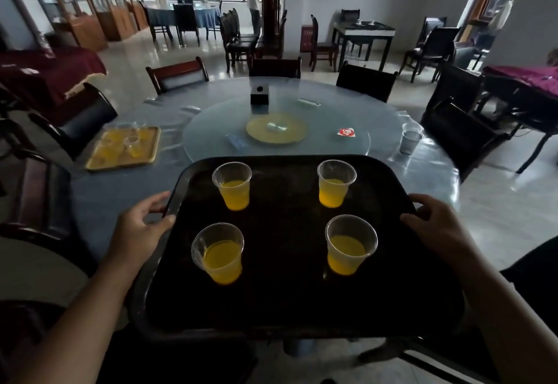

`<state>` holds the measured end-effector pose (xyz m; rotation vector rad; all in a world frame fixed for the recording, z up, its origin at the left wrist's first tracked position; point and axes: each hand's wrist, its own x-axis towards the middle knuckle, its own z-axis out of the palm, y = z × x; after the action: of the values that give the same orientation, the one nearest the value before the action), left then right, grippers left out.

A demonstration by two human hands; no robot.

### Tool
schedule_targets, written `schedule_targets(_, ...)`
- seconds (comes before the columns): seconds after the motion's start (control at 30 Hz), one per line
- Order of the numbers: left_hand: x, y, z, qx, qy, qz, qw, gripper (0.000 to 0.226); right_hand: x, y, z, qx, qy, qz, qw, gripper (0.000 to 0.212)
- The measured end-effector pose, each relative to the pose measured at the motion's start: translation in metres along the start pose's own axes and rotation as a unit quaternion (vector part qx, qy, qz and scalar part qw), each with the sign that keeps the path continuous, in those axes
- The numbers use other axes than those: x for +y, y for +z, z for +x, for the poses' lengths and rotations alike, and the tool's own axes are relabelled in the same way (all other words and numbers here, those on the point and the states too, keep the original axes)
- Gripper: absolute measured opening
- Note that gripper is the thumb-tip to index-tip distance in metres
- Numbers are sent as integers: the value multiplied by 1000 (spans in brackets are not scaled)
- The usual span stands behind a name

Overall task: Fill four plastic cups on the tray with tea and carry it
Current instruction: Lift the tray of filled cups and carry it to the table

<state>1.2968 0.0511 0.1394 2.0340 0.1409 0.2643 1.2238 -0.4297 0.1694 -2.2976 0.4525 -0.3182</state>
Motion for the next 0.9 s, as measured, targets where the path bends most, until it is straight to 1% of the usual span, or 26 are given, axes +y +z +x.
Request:
schedule_targets(0.17, -11, 33, 19, 11, -23, 8, 1000, 54, 20, 25, 49, -12, 3, -7, 1000, 37)
schedule_targets(0.37, -24, 83, 42, 44, -40, 35, 998, 50, 51, 56, 112, -30, -32, -2, 999, 44)
schedule_targets(0.53, -35, 117, 52, 82, -84, 29, 993, 49, 77, 82, 151, -42, -46, -5, 998, 46)
schedule_targets(0.73, -57, 142, 69, 72, -136, 24, 988, 48, 102, 110, 168, -60, -25, -4, 998, 45)
schedule_targets(0.9, -81, 159, 81, 62, -155, 35, 985, 44, 126, 137, 173, -57, -10, -28, 998, 46)
